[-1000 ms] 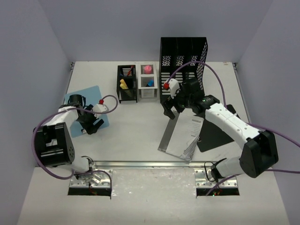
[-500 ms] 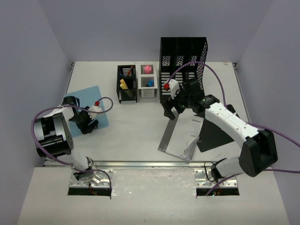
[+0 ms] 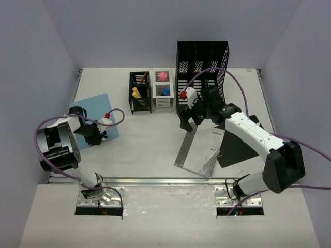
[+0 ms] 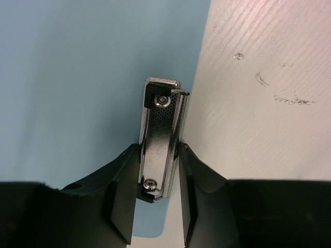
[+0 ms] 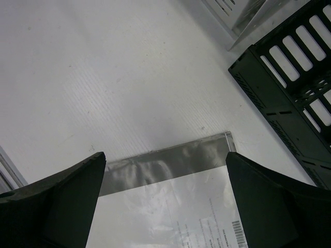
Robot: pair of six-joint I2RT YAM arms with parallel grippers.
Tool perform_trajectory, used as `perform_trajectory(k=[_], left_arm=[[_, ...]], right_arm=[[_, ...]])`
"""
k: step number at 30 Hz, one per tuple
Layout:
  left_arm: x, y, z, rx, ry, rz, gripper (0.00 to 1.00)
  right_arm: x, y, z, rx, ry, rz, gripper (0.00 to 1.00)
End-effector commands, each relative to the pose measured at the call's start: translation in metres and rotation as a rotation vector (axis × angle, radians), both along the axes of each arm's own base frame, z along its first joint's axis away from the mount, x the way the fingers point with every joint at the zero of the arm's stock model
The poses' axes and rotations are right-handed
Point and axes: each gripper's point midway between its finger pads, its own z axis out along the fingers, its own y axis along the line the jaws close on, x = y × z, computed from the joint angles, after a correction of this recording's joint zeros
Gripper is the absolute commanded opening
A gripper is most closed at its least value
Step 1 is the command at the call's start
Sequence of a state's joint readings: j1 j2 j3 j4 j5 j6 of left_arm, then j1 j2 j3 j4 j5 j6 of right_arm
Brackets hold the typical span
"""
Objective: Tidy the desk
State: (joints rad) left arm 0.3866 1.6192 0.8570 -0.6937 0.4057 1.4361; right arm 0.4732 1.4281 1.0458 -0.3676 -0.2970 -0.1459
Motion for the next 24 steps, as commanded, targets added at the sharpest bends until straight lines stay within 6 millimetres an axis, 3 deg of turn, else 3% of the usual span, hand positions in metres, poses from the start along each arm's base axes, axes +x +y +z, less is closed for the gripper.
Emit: perform_trajectory(k=[1,7,8,10,12,13,18,20,24], left_arm=[[-0.008,-0.003,0.008,-0.051,-0.004,-0.014,0.11],[-0.024,-0.03,0.073,-0.165,-0.069,-0.039,0.0],[-0.026,-0.038,0.082,-0.194,-0.083,-0.049,0.0],[-0.029,-0.045,0.102,-0.21,-0.12,-0.076,0.0],[-0.043,-0.059,0.115,-0.264,-0.104,-0.101,0.0],[-0.051,-0.067,0.122,-0.3,-0.085,-0.105,0.0],[-0.06,-0.075,0.136,-0.29,-0.158,-0.117,0.0],[-0.064,-0.078,0.136,-0.288,-0.17,-0.125,0.0],[-0.066,-0.083,0.142,-0.295,-0.2,-0.125,0.0]], right_arm=[[0.014,0.011,0.034,0.072,-0.085,0.01,0.99],[0.015,0.023,0.067,0.17,-0.283,0.112,0.99],[0.006,0.029,0.08,0.215,-0.324,0.166,0.99],[-0.003,0.036,0.088,0.263,-0.451,0.265,0.99],[-0.027,0.041,0.091,0.302,-0.576,0.398,0.99],[-0.031,0.045,0.106,0.331,-0.672,0.449,0.99],[-0.064,0.07,0.131,0.4,-0.835,0.67,0.93],[-0.074,0.081,0.133,0.399,-0.877,0.738,0.91],[-0.112,0.119,0.128,0.389,-1.094,0.985,0.9]])
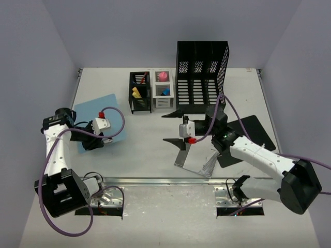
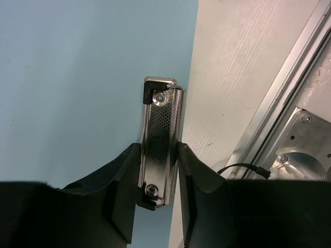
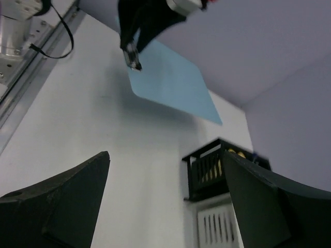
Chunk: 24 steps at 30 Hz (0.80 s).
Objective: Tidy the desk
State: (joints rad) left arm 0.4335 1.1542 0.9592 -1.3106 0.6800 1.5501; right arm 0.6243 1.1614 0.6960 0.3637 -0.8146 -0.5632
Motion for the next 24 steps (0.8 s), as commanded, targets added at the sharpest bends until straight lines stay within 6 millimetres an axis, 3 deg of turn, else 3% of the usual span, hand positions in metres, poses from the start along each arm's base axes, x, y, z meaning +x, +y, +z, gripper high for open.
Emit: perform_trajectory(k=[1,3,5,6,8,9,11,14,18,24], left_arm=[[0.005,-0.015,0.014,-0.066,-0.1,-0.045,0.0],[0.006,-0.016,0.016,-0.074,-0.108,-0.046,0.0],[0.007,-0.021,0.019,-0.09,-0.131,-0.056,0.0],[0.007,-0.022,0.021,-0.097,-0.139,-0.059,0.0],[0.009,-0.028,0.027,-0.123,-0.16,-0.067,0.0],[0.012,-0.029,0.031,-0.129,-0.173,-0.069,0.0],[0.015,-0.036,0.037,-0.168,-0.171,-0.069,0.0],[0.021,-0.045,0.05,-0.21,-0.171,-0.069,0.0],[0.018,-0.063,0.061,-0.215,-0.18,-0.132,0.0],[0.009,-0.067,0.064,-0.183,-0.185,-0.133,0.0]], right_arm=[[-0.039,0.038,0.015,0.07,-0.365,0.241,0.9],[-0.048,0.05,0.012,0.095,-0.446,0.292,0.9],[-0.058,0.065,-0.003,0.108,-0.493,0.354,0.9],[-0.06,0.07,0.0,0.139,-0.553,0.365,0.9],[-0.063,0.085,-0.017,0.147,-0.594,0.398,0.88],[-0.062,0.09,-0.009,0.187,-0.649,0.392,0.88],[-0.055,0.104,-0.021,0.195,-0.673,0.391,0.87],[-0.047,0.118,-0.002,0.282,-0.78,0.355,0.85],[-0.034,0.133,0.0,0.299,-0.793,0.308,0.84],[-0.037,0.135,0.011,0.334,-0.87,0.294,0.84]])
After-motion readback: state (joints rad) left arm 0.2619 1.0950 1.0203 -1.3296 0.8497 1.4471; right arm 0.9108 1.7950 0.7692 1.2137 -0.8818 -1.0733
